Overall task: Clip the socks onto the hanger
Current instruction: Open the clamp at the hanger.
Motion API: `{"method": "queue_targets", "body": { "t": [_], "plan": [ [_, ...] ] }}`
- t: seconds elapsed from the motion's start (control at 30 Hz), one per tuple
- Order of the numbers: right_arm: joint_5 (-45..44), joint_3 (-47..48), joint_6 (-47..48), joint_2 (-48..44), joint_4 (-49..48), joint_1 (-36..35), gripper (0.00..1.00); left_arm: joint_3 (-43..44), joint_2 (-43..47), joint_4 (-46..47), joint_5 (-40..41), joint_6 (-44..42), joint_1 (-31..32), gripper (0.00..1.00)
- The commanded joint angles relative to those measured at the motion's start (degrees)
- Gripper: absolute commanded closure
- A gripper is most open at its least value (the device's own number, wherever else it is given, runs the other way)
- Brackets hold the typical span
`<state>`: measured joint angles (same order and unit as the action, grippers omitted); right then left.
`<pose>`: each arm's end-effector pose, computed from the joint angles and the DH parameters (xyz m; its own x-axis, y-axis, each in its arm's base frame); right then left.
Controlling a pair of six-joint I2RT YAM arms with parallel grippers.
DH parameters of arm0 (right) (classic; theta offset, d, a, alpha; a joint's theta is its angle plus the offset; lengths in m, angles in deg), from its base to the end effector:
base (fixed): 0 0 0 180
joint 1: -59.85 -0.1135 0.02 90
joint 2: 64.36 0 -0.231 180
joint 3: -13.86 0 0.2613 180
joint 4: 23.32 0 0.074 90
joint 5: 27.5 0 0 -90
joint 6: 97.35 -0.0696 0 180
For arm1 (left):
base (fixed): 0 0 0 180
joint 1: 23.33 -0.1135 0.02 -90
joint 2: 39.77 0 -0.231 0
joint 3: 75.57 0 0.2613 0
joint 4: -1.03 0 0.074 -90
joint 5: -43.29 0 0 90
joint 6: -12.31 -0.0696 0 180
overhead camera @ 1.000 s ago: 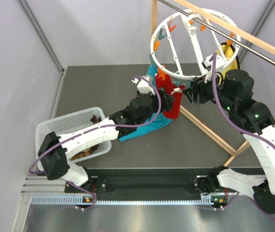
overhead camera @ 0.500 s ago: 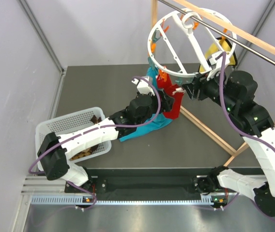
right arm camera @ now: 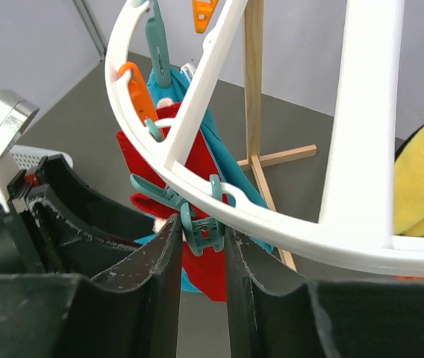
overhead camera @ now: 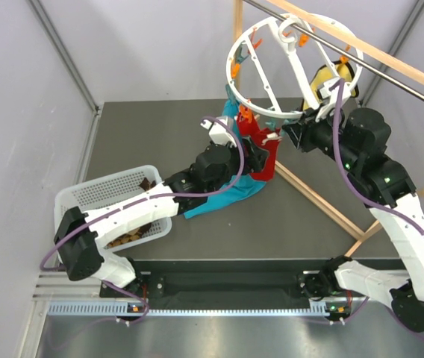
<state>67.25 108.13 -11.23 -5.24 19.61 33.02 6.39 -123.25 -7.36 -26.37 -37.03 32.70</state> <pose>0.2269 0.1212 0.4428 -0.1559 -0.0033 -0.9878 -0.5136 0.8544 0.0782 0.2392 -0.3117 0.3121 -0.4550 -0.4181 -0.7862 0.3821 0.7058 -0.5965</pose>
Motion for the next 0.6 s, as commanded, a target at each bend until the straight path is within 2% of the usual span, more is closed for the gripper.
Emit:
{"method": "queue_targets", "body": {
  "t": [0.0,0.1,0.33,0.47,0.57],
  "plan": [
    [-0.7,0.3,-1.9,0.0,-4.1,0.2,0.89,-0.1,3.6,-0.3,-2.2,-0.8,-0.2,0.21],
    [-1.9,1.4,-3.7,0.2,-2.7,0.2,1.00,-1.1,5.4,-1.0,-5.4,-2.5,-0.2,0.22],
    [-3.1,4.7,-7.5,0.9,2.2,0.2,1.00,-4.6,12.8,-3.0,-10.0,-3.8,-0.1,0.23],
    [-2.8,7.9,-9.1,2.7,7.2,0.2,1.00,-4.6,19.8,-12.6,-7.7,-4.9,-0.2,0.23],
    [-2.7,10.6,-10.4,4.3,10.8,0.1,1.00,-4.6,23.9,-16.0,-7.8,-5.5,-0.2,0.23]
  ]
}}
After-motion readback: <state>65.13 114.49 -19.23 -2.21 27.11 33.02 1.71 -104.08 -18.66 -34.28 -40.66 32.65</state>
